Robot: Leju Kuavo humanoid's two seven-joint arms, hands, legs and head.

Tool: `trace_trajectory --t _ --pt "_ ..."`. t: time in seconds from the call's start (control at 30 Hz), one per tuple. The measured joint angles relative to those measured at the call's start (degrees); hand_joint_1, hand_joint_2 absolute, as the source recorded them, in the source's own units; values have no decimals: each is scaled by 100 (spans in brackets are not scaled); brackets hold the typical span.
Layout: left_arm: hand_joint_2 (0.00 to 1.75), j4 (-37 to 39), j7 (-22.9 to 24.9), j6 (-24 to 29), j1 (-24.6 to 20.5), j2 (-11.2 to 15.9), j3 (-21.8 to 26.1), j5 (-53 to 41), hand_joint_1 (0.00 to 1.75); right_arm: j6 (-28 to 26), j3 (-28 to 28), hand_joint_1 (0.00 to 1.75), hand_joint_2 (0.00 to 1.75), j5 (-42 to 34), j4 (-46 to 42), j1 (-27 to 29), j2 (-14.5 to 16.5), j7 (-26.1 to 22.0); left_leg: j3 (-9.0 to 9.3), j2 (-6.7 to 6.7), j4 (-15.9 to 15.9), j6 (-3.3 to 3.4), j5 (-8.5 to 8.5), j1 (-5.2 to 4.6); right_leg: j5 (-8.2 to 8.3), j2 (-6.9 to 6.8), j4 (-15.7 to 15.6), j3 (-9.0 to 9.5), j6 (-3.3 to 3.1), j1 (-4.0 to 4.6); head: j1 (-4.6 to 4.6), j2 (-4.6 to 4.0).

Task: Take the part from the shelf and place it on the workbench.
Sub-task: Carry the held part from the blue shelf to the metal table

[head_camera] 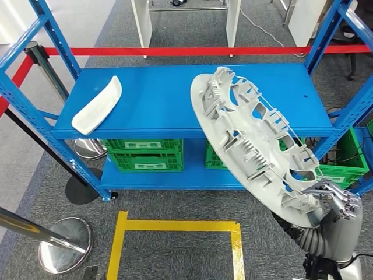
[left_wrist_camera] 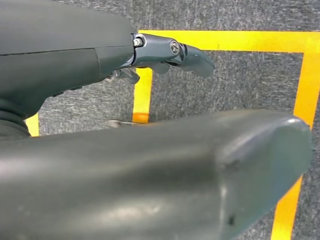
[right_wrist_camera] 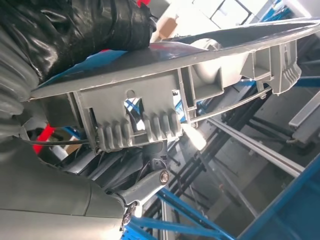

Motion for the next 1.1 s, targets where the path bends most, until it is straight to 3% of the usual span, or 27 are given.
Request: trace_trajectory --t 0.03,0.1,0.17,0.2,0.27,0.3,0.33,0.37,0.43,0.47,0.5,0.53,0.6,0.67,0.73,0.8,0.83,0.9,0.97,1.0,1.03,1.1 --pt "0 0 2 2 -17 -2 -34 -10 0 19 -14 175 175 -10 -5 15 0 -1 166 0 -130 6 139 8 55 -4 2 -72 11 1 0 0" --pt "0 -2 5 12 -54 -3 -95 -20 0 38 -48 175 175 -25 -25 49 0 -1 706 0 -845 59 380 1 163 -9 4 -194 50 3 -2 0" --pt "0 -6 7 15 -88 -3 -125 -23 0 40 -79 175 175 -31 -47 70 0 -1 1169 -1 -1593 122 372 -30 275 -19 -7 -265 123 0 4 0" --pt "0 -8 8 16 -97 -4 -135 -25 0 40 -92 175 175 -32 -54 77 0 -2 1257 -3 -1778 145 338 -50 333 -27 -27 -282 166 -8 5 0" --pt "0 -7 18 20 -86 -5 -167 -29 0 42 -113 175 175 -31 -67 92 0 -4 1221 2 -1880 186 423 -59 433 -33 -86 -311 250 -28 4 0" --pt "0 -7 29 25 -77 -6 -189 -31 0 42 -121 175 175 -30 -74 109 1 -4 1177 11 -1913 219 493 -54 377 -24 -71 -353 277 -32 9 0" --pt "0 -8 40 33 -69 -6 -211 -31 0 43 -133 175 175 -29 -84 128 2 -5 1119 24 -1940 254 569 -45 212 -8 41 -416 296 -31 21 0" --pt "0 -8 49 43 -68 -7 -227 -31 0 43 -148 175 175 -26 -90 146 3 -6 1053 36 -1954 280 635 -38 -54 9 279 -502 304 -30 36 0" --pt "0 -9 59 57 -65 -7 -253 -35 0 40 -183 175 175 -25 -99 187 4 -9 885 43 -1921 315 743 -64 -591 33 1017 -666 316 -21 63 0" --pt "0 -9 62 59 -63 -6 -265 -38 0 38 -207 175 175 -25 -101 212 4 -9 802 44 -1898 320 791 -78 -698 36 1344 -699 319 -16 70 0" --pt "0 -9 63 59 -61 -5 -281 -41 0 35 -231 175 175 -27 -102 239 4 -8 719 46 -1871 323 834 -89 -673 37 1523 -664 319 -10 71 0" --pt "0 -9 64 57 -60 -5 -302 -46 0 33 -257 175 175 -27 -104 267 4 -7 637 47 -1838 321 872 -95 -538 37 1491 -531 313 -2 72 0" --pt "0 -9 65 50 -62 -4 -353 -68 0 32 -309 175 175 -28 -117 313 3 -6 492 45 -1758 300 927 -102 -287 40 861 -8 287 13 72 0" --pt "0 -9 65 46 -73 -4 -404 -95 0 32 -356 175 175 -28 -151 349 3 -7 384 42 -1673 260 985 -117 -321 52 83 521 262 35 67 0" --pt "0 -9 82 46 -88 1 -453 -110 0 32 -393 175 175 -31 -180 383 3 -8 315 39 -1636 220 1075 -122 -406 60 -216 688 235 59 66 0" --pt "0 -9 122 46 -101 26 -499 -113 0 33 -419 175 175 -34 -186 407 4 -4 247 29 -1598 174 1060 -124 -347 39 -247 616 173 29 64 0" --pt "0 -9 143 46 -109 37 -516 -109 0 33 -431 175 175 -33 -189 417 4 -2 195 25 -1486 140 928 -120 -304 24 -253 574 127 10 48 0" --pt "0 -9 164 46 -128 47 -534 -101 0 29 -452 175 175 -27 -193 443 4 2 34 25 -934 63 439 -84 -221 -3 -233 476 45 -6 9 0" --pt "0 -9 168 51 -140 54 -551 -76 0 27 -474 175 175 -14 -197 483 4 11 -97 27 -212 11 53 -40 -155 -21 -177 334 27 -1 -5 0" --pt "0 -9 168 57 -143 57 -557 -49 0 25 -484 175 175 -1 -197 505 4 21 -78 27 -22 0 29 -30 -126 -26 -138 258 29 1 -5 0" --pt "0 -9 168 63 -144 57 -559 -15 0 22 -494 175 175 16 -197 530 4 32 28 27 -34 2 118 -26 -101 -28 -97 185 33 3 -7 0" --pt "0 -9 169 77 -147 60 -561 49 0 12 -504 175 175 49 -198 585 4 48 479 24 -628 53 404 -32 -57 -26 -31 69 49 10 -7 0"
